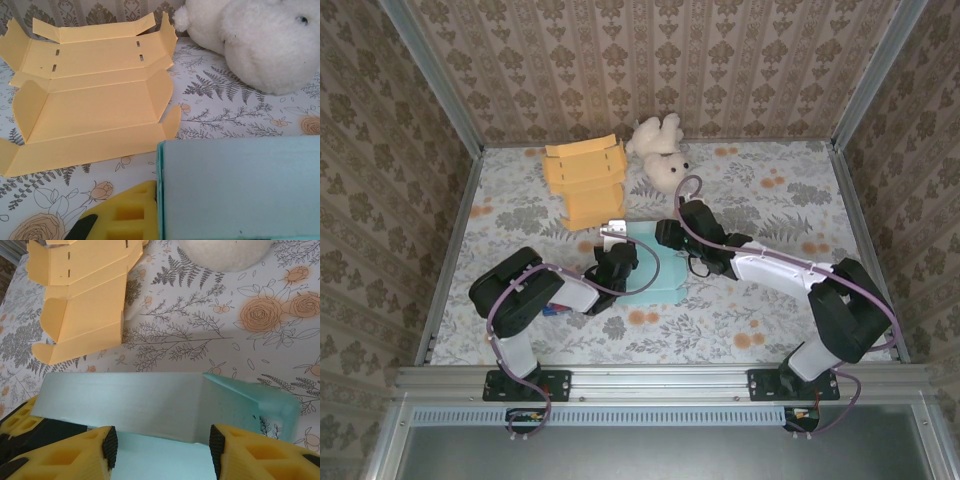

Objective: Fold the paper box

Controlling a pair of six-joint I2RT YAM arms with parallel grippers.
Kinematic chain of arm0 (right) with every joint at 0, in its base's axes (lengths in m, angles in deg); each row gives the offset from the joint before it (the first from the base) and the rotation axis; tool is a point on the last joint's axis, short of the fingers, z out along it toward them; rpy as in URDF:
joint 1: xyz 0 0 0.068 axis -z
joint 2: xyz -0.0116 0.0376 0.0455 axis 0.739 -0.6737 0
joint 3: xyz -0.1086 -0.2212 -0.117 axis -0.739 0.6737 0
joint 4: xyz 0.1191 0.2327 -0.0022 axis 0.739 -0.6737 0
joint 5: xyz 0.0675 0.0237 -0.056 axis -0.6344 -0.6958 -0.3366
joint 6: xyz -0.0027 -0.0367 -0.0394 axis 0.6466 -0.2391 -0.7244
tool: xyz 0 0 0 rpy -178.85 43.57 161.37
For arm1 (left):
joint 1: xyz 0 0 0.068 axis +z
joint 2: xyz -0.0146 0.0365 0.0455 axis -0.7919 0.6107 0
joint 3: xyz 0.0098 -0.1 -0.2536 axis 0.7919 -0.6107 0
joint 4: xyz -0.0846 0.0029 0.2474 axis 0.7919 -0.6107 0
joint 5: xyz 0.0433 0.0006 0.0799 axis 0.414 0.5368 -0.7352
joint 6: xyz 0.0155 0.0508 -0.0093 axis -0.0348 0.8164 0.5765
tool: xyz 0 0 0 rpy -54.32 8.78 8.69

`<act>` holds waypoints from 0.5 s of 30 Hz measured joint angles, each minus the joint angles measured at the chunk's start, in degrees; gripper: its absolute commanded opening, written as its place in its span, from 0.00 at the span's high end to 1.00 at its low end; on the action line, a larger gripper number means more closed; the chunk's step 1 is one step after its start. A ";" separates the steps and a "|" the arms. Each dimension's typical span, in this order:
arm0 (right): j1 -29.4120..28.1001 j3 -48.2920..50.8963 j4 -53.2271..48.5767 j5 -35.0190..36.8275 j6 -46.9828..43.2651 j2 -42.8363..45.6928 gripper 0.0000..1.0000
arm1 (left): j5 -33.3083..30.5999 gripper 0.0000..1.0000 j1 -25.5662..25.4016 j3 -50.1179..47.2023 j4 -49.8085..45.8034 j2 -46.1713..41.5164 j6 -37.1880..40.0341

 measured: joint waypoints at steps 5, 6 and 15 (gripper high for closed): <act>-1.99 -0.02 -1.33 2.23 -0.96 2.69 0.45 | 0.00 1.00 0.00 0.04 -0.15 0.00 0.00; -2.19 -0.07 -1.42 2.64 -1.16 3.02 0.45 | 0.00 1.00 0.00 0.04 -0.13 0.00 0.00; -2.32 -2.67 -2.19 6.45 -2.64 0.59 0.44 | -0.17 1.00 -0.44 0.04 -0.17 0.00 -0.02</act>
